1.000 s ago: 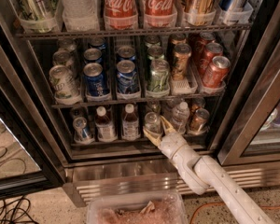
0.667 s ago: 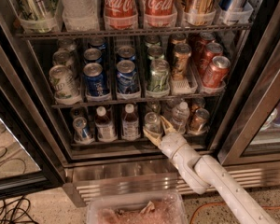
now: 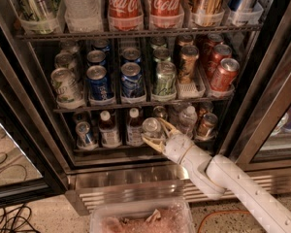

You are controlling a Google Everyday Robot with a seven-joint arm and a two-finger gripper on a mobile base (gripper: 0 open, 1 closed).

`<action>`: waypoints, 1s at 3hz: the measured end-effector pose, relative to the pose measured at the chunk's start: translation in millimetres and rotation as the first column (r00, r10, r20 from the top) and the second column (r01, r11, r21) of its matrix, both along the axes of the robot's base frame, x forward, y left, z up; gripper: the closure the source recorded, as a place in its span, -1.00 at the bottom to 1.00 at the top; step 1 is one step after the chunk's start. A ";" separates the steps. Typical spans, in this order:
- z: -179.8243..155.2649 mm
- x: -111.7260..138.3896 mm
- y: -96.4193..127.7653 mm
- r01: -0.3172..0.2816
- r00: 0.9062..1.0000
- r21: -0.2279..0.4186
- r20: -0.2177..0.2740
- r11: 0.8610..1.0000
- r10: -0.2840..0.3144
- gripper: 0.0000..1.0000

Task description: Pick 7up can from bottom shelf of fridge

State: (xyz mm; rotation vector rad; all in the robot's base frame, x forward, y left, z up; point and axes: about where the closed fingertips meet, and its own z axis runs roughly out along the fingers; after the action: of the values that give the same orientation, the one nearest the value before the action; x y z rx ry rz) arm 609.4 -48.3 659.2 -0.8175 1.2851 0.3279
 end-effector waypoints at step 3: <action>29.5 -32.6 -24.9 -0.093 0.995 -0.060 -0.053 0.994 0.089 1.00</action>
Offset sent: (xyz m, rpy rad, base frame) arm -0.0331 -0.0275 0.0345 -0.0643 0.0538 0.0797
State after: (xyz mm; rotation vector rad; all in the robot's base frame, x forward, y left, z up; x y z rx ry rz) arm 576.8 -73.2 688.6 -0.9282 1.3123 0.3843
